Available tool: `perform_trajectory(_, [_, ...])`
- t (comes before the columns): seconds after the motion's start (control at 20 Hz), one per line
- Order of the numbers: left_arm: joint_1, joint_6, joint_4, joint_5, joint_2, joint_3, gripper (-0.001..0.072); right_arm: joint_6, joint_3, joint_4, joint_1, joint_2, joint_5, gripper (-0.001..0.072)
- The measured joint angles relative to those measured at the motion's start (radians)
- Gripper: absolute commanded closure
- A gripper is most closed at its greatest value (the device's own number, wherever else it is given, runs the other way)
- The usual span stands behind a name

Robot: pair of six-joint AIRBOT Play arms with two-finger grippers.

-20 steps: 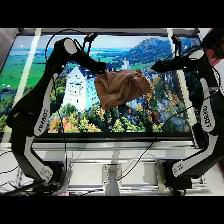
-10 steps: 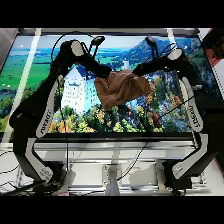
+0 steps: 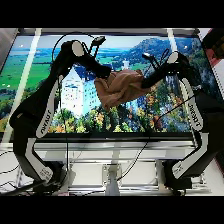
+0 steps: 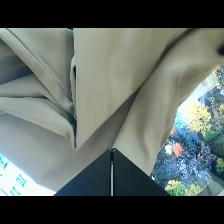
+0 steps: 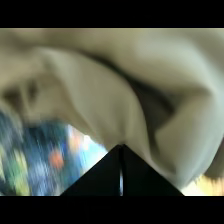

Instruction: Fold the clothes and pants, and hang the long-sleeved shirts on hangers.

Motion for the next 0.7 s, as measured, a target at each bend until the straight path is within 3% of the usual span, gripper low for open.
perform_trajectory(0.25, [0.000,0.000,0.000,0.000,0.000,0.000,0.0696,0.000,-0.004,-0.147,-0.085,0.002,0.204,0.0673])
perform_trajectory(0.45, [0.000,0.000,0.000,0.000,0.000,0.000,0.0696,-0.032,-0.004,-0.073,-0.171,0.020,0.250,0.0668])
perform_trajectory(0.5, [0.000,0.000,0.000,0.000,0.000,0.000,0.0697,-0.049,-0.004,-0.016,-0.190,0.024,0.245,0.0559])
perform_trajectory(0.55, [0.000,0.000,0.000,0.000,0.000,0.000,0.0697,-0.061,-0.004,0.049,-0.208,0.027,0.218,0.0282])
perform_trajectory(0.6, [0.000,0.000,0.000,0.000,0.000,0.000,0.0696,-0.063,-0.004,0.107,-0.221,0.029,0.172,0.0199])
perform_trajectory(0.7, [0.000,0.000,0.000,0.000,0.000,0.000,0.0696,-0.052,-0.004,0.175,-0.232,0.030,0.087,0.0143])
